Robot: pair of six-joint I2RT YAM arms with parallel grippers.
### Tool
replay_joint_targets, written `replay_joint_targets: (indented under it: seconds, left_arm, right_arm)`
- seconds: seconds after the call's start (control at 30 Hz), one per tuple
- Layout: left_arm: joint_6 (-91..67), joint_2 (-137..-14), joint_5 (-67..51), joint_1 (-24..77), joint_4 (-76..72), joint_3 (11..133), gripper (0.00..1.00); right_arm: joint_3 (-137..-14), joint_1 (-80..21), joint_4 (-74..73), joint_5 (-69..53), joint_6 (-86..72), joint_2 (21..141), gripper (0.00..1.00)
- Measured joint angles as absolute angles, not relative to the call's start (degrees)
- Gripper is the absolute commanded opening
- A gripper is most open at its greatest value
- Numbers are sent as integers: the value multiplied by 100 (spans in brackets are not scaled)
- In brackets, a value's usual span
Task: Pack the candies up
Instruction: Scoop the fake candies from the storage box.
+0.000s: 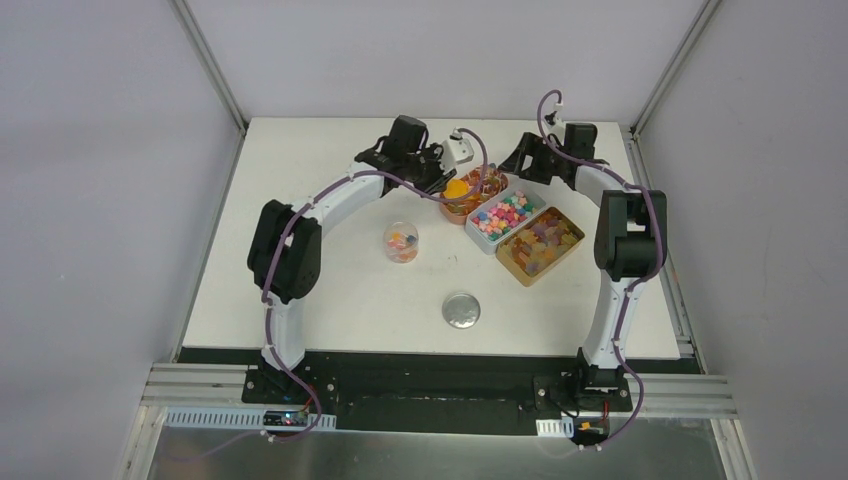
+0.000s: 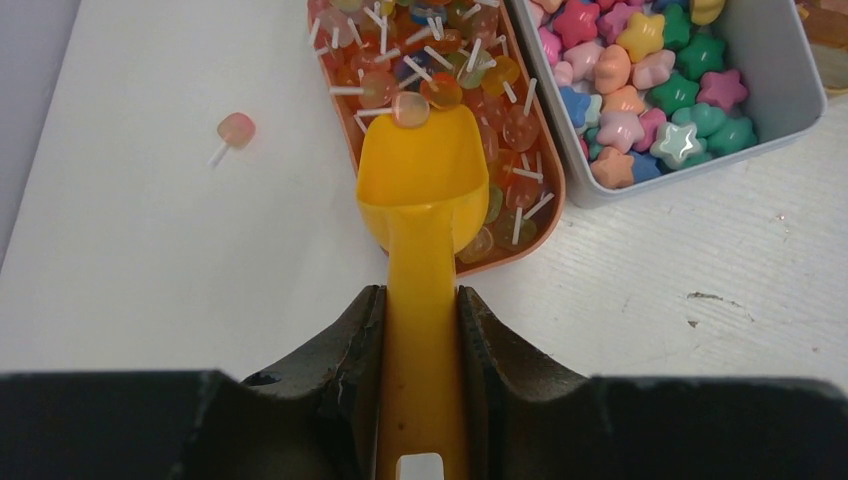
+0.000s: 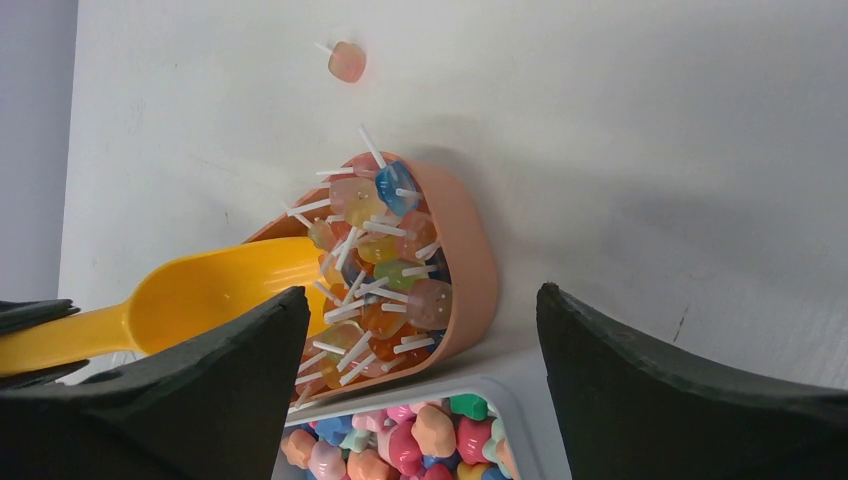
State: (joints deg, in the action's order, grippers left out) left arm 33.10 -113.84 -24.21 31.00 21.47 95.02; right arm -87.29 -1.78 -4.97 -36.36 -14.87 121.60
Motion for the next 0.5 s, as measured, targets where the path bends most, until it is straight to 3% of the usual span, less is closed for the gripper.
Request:
replay_joint_targets:
  seconds: [0.5]
  left_arm:
    - [3306, -11384, -2259, 3065, 1769, 8941, 0]
  right_arm:
    - [-8729, -178, -495, -3634, -1485, 12160, 86]
